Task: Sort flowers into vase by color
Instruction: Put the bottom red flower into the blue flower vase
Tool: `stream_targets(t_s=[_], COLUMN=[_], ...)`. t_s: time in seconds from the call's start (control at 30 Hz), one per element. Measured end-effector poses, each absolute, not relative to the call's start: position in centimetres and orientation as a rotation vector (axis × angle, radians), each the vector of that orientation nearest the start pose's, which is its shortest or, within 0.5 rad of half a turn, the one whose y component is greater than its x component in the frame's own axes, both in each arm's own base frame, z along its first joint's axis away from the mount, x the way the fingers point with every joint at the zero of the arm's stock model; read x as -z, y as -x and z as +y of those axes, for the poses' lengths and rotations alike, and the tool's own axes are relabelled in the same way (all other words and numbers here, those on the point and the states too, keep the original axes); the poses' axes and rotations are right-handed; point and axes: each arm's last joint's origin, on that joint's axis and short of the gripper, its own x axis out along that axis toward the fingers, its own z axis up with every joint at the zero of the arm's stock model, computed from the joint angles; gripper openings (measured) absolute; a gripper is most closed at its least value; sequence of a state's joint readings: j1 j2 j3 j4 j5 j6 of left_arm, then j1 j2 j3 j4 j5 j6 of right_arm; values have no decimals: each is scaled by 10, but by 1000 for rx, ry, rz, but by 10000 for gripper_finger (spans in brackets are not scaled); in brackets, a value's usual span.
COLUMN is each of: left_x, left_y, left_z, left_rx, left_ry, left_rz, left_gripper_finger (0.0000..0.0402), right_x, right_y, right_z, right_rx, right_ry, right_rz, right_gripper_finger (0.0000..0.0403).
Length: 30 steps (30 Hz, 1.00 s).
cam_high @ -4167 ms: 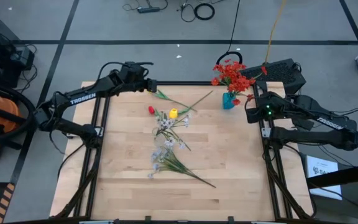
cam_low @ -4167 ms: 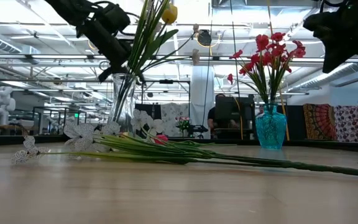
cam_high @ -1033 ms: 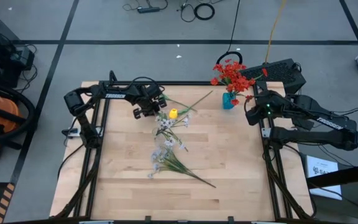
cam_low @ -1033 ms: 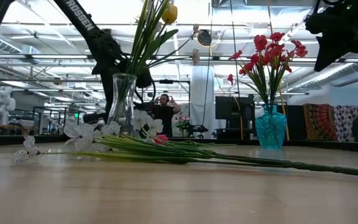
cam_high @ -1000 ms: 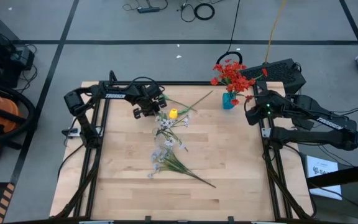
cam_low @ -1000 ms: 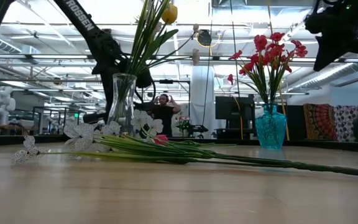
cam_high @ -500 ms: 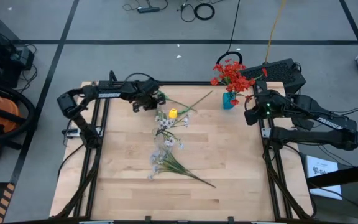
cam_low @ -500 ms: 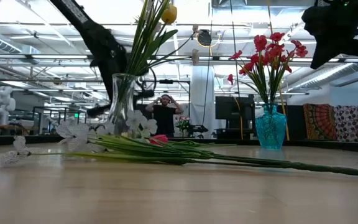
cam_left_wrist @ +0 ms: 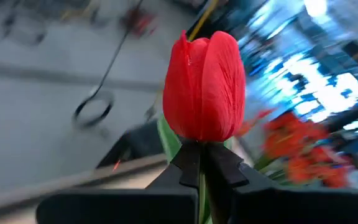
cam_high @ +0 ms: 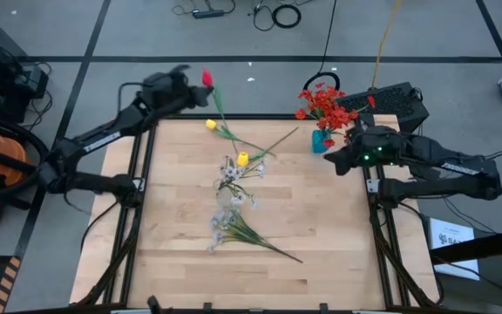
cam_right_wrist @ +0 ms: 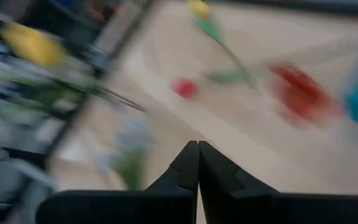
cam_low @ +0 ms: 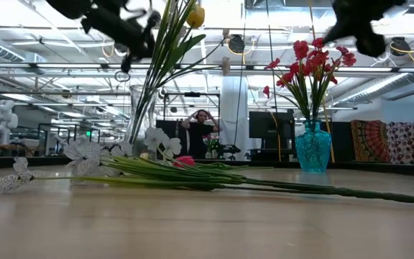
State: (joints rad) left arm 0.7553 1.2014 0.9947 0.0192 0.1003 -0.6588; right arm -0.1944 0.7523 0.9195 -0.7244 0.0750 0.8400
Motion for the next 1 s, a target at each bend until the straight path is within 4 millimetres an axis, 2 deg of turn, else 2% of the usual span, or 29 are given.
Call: stream_targets(t_s=[0.13, 0.23, 0.4, 0.63, 0.8, 0.87, 1.0], left_x=[-360, -374, -408, -461, -476, -477, -474], left_y=[-192, -192, -197, -205, -223, -229, -241], left_z=[178, 177, 179, 170, 151, 144, 135], left_rx=[-621, -564, -475, -314, -142, -101, -58], left_ry=[612, 549, 415, 262, 196, 198, 165], left_rz=[-142, -140, -168, -238, -233, -230, -210], left_gripper_finger=[6, 6, 6, 6, 6, 6, 5], right_x=[-353, -364, -389, -445, -466, -473, -475], right_y=[-160, -179, -220, -275, -301, -308, -325], right_z=[-26, -27, -37, -54, -71, -76, -82], right_rx=[337, 308, 357, 380, 406, 411, 301], right_ry=[-782, -693, -511, -222, -133, -124, -91], right_rz=[199, 80, 140, 168, 157, 167, 192], right_gripper_finger=[0, 0, 0, 0, 1, 7, 37])
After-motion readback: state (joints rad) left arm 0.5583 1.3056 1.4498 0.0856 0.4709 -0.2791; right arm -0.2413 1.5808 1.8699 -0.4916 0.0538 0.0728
